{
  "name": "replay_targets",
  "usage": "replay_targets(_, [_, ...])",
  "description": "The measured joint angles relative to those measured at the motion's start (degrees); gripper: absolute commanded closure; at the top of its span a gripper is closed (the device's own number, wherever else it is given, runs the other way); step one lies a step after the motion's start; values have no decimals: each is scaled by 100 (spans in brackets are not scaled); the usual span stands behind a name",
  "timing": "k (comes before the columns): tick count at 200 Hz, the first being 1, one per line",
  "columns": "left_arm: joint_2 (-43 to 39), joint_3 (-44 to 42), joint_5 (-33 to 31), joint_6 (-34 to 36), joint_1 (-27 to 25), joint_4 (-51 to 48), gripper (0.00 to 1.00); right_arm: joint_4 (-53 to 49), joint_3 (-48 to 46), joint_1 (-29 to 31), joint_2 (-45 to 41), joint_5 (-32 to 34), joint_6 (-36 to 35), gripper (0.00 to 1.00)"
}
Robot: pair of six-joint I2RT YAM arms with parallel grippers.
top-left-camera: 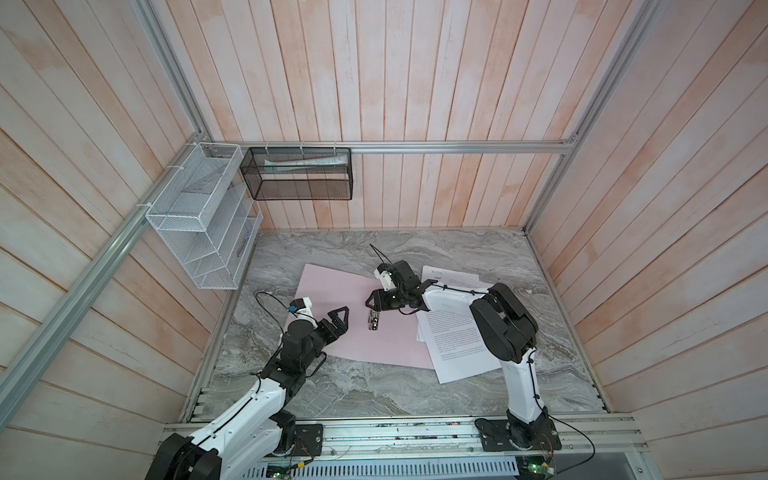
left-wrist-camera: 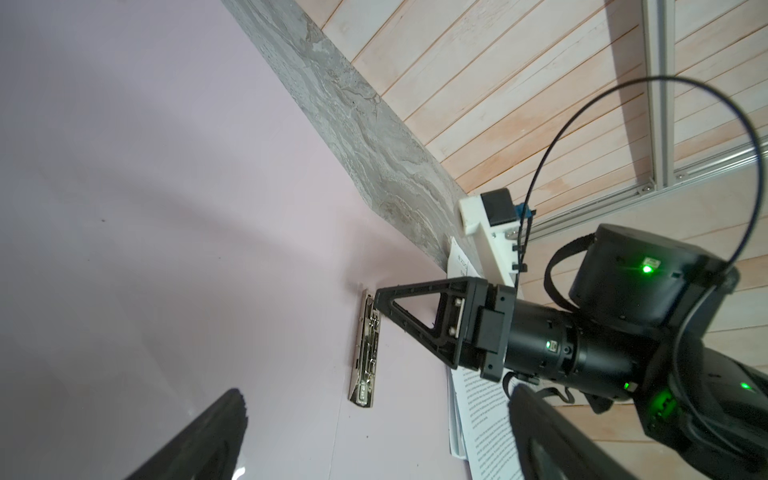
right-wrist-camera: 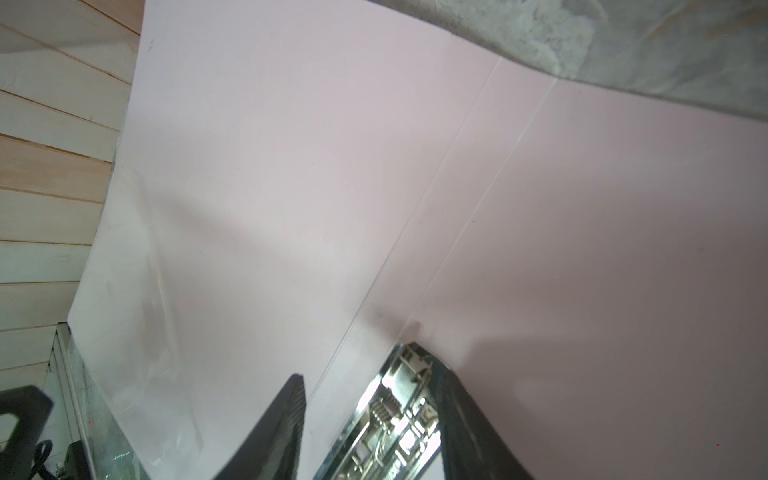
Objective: Put the files into the folder
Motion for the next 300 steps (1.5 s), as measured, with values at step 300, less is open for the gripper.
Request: replay_targets(300, [2354, 1845, -835, 595, -1484, -647, 19, 48, -1296, -702, -1803, 420, 31, 50])
